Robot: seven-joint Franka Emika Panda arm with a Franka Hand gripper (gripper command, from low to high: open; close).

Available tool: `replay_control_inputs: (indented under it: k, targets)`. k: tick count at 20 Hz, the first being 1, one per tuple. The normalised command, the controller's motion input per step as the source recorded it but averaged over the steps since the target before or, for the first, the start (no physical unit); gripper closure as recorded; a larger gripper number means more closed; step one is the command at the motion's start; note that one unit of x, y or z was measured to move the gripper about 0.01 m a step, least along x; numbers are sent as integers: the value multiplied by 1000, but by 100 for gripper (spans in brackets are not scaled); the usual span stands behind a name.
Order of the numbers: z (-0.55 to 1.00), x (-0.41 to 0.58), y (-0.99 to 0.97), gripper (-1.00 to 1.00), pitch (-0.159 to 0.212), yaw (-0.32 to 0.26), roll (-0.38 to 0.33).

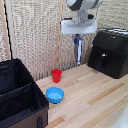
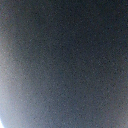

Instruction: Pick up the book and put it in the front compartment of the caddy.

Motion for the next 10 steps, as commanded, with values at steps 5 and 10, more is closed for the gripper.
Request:
replay_control_inputs:
  k: [5, 10]
  targets:
    - [591, -37, 422, 100, -51, -222, 3]
    - [453, -35, 719, 100, -39, -128, 0]
